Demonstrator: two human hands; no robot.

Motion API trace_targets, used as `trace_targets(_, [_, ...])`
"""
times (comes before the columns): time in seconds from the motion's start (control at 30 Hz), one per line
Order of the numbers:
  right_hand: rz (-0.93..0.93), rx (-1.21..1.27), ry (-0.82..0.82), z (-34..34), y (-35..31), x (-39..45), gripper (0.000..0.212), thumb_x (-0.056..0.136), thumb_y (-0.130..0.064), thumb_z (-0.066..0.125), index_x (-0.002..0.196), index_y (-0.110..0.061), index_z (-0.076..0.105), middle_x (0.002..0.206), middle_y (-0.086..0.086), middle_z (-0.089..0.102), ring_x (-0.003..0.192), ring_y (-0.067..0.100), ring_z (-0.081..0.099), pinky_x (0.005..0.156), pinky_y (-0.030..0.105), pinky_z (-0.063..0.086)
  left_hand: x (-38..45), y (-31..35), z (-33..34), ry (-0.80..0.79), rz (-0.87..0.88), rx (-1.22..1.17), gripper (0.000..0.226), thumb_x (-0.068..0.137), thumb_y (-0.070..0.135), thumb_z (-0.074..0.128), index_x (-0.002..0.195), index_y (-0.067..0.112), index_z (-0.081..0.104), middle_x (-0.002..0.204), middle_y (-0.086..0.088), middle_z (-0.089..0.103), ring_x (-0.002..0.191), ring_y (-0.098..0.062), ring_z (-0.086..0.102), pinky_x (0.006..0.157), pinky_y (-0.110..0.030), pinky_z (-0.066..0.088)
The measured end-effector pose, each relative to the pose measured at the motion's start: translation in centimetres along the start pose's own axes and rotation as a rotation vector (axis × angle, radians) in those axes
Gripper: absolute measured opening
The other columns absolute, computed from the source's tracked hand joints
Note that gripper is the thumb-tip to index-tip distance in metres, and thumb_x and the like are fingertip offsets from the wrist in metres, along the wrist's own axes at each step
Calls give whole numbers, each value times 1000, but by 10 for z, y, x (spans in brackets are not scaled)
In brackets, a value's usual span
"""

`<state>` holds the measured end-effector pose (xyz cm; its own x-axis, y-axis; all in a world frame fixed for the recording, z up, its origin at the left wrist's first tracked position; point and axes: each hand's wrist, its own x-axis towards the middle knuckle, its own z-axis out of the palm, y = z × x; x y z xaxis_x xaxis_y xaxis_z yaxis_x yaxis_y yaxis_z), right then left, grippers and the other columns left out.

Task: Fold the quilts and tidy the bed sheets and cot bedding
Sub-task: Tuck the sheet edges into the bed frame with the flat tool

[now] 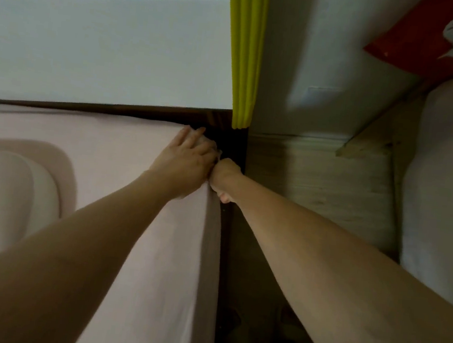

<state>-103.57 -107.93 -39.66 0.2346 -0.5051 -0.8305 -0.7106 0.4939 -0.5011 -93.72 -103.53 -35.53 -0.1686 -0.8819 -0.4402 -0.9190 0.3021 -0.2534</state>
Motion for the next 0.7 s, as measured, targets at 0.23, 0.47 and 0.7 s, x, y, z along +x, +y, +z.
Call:
trace_targets(0.23, [149, 18, -184, -21, 46, -52, 27, 102, -13, 30, 78, -14, 43, 68, 4, 40, 50, 13, 34, 34, 22, 29, -36, 23, 16, 83, -92, -103, 56, 102, 37, 13, 151, 19, -8, 156, -8, -20, 144, -29, -18, 120, -47, -3])
trace_targets(0.47, [57, 40, -162, -1, 47, -51, 17, 101, -10, 39, 109, -9, 54, 84, 14, 56, 57, 22, 52, 44, 30, 46, -75, 50, 24, 66, -178, -168, 61, 102, 36, 17, 150, 19, -17, 156, -8, -25, 143, -28, -24, 120, -47, -5])
trace_targets(0.7, [68, 26, -297, 33, 115, -103, 26, 101, -11, 31, 88, -9, 53, 70, 8, 60, 54, 14, 52, 46, 26, 42, -127, 85, 37, 36, -255, -201, 60, 101, 39, 4, 148, 17, -25, 154, -8, -33, 141, -29, -30, 119, -50, -6])
